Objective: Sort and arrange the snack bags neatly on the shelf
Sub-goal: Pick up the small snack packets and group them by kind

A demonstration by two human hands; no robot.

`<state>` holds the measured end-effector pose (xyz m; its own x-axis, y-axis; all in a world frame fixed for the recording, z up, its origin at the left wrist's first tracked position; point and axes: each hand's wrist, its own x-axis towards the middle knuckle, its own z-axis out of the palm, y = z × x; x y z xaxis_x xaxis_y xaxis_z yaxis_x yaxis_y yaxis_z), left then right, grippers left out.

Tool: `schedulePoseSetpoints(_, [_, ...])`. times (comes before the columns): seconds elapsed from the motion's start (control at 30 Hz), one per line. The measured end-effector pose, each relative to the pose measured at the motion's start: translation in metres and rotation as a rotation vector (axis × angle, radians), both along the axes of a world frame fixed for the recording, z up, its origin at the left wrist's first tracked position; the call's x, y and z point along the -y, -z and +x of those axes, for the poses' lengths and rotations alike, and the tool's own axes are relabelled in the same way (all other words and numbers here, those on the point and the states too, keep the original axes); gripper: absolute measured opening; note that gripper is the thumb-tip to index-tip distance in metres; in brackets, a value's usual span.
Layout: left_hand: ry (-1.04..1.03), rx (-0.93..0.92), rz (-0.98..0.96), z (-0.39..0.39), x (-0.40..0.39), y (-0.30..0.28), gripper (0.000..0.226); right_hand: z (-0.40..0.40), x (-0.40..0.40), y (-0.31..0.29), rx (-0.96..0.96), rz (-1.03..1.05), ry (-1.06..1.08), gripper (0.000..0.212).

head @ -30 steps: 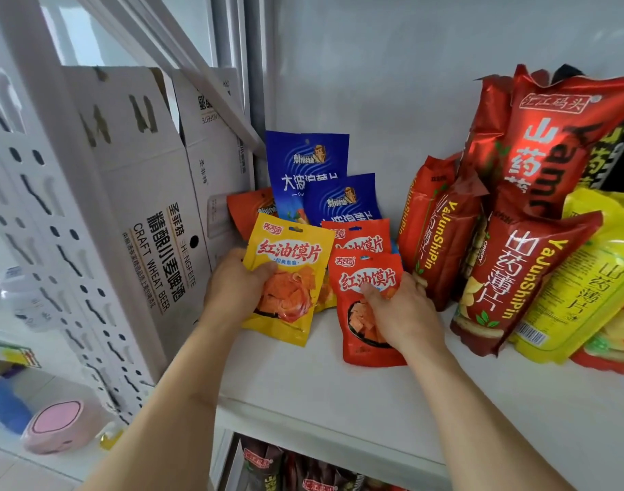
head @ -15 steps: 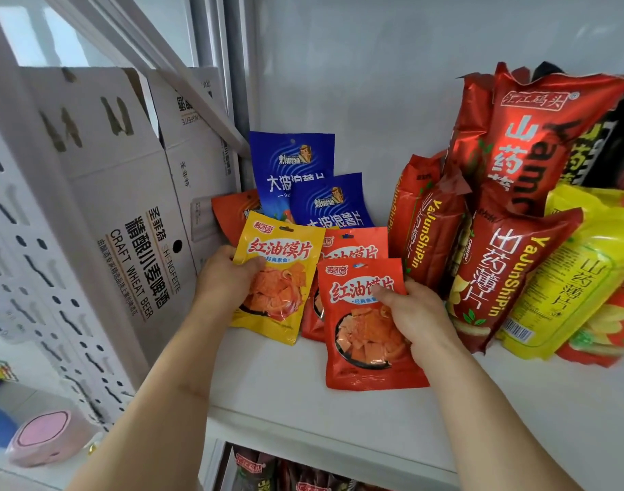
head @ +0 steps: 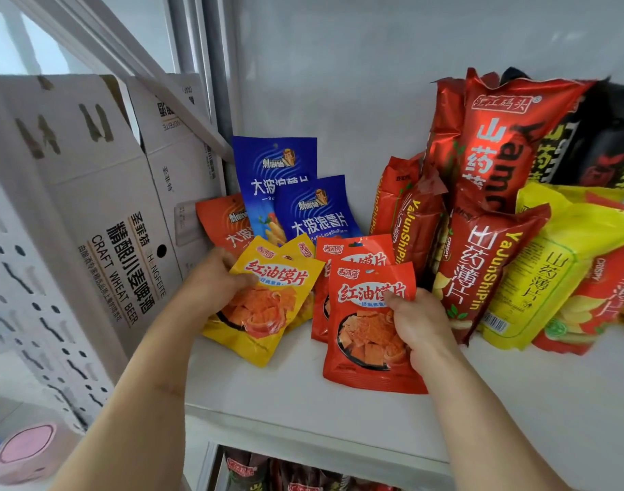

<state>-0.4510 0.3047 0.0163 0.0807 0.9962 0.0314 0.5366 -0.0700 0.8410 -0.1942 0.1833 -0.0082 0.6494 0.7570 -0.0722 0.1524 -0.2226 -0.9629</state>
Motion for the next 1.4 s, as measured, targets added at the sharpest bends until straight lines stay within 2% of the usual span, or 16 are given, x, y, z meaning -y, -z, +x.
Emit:
schedulePoseSetpoints(0.07, [0.053, 0.128, -0.077, -0.004, 0.004, -0.002, 0.041, -0.002, -0.002, 0.001, -0.026, 0.015, -0.002, 0.023])
schedulePoseSetpoints(0.17, [0.189, 0.19, -0.205, -0.005, 0.013, -0.007, 0.028, -0.007, -0.007, 0.001, -0.062, 0.027, 0.004, 0.023])
schedulePoseSetpoints(0.3, [0.251, 0.462, -0.442, -0.008, 0.026, -0.004, 0.025, -0.012, -0.014, 0.0, -0.123, 0.02, 0.001, 0.025])
schedulePoseSetpoints(0.43, [0.246, 0.589, -0.412, -0.023, 0.027, 0.005, 0.036, -0.018, -0.023, -0.003, -0.212, 0.038, -0.01, 0.023])
schedulePoseSetpoints(0.63, [0.02, 0.86, -0.216, -0.033, 0.027, 0.008, 0.032, -0.03, -0.042, -0.006, -0.28, 0.099, -0.002, 0.023])
schedulePoseSetpoints(0.73, [0.161, 0.948, -0.277, -0.029, 0.031, 0.01, 0.037, -0.03, -0.049, -0.006, -0.31, 0.138, -0.012, 0.016])
schedulePoseSetpoints(0.8, [0.285, 0.913, -0.337, -0.017, 0.04, 0.012, 0.042, -0.03, -0.056, -0.006, -0.33, 0.176, -0.027, 0.008])
schedulePoseSetpoints(0.87, [0.326, 0.809, -0.352, -0.005, 0.043, 0.016, 0.041, -0.029, -0.062, -0.007, -0.353, 0.188, -0.039, 0.01])
schedulePoseSetpoints(1.07, [0.278, 0.622, -0.309, 0.009, 0.031, 0.025, 0.038, -0.035, -0.068, -0.015, -0.472, 0.238, -0.144, 0.02])
schedulePoseSetpoints(1.2, [0.252, 0.545, -0.248, 0.017, 0.027, 0.029, 0.042, -0.042, -0.056, -0.021, -0.558, 0.283, -0.314, 0.027])
schedulePoseSetpoints(1.33, [0.228, 0.508, -0.194, 0.023, 0.029, 0.03, 0.045, -0.044, -0.05, -0.014, -0.479, 0.307, -0.521, 0.047])
schedulePoseSetpoints(1.4, [0.215, 0.51, -0.174, 0.026, 0.031, 0.031, 0.045, -0.046, -0.052, -0.009, -0.422, 0.282, -0.484, 0.056])
